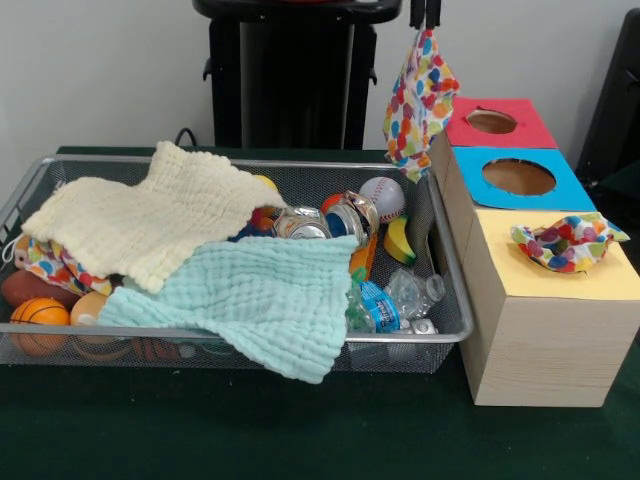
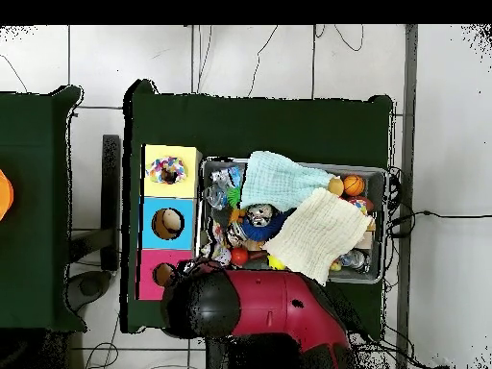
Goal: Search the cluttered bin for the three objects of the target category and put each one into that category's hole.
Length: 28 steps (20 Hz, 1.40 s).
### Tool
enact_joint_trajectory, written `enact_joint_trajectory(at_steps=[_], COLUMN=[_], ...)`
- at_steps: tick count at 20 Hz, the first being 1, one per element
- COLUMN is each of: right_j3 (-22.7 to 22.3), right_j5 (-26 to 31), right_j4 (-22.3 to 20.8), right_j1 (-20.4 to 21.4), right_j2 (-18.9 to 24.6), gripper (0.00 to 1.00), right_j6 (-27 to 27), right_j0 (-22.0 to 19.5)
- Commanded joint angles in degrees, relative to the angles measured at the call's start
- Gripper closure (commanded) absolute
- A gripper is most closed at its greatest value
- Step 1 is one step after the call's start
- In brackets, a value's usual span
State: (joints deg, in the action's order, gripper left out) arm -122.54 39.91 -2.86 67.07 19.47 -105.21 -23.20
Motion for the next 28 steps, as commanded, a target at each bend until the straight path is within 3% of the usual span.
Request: enact_joint_trajectory(at_steps=[1, 7, 16, 21, 28], right_j3=[5.09, 10.26, 15.97, 18.80, 25.76], right_j5=[4.96, 10.74, 10.13, 6.51, 10.11], right_j4=[0.28, 0.63, 0.10, 0.03, 0.56], right_j1=[-4.06, -3.87, -8.32, -12.80, -16.15], right_j2=[-1.88, -2.56, -5.09, -7.09, -9.28], gripper=[1.00, 1.00, 1.00, 1.00, 1.00], right_j6=[-8.29, -11.32, -13.98, -14.36, -15.37], right_j0=[0.42, 3.41, 7.63, 9.47, 12.66])
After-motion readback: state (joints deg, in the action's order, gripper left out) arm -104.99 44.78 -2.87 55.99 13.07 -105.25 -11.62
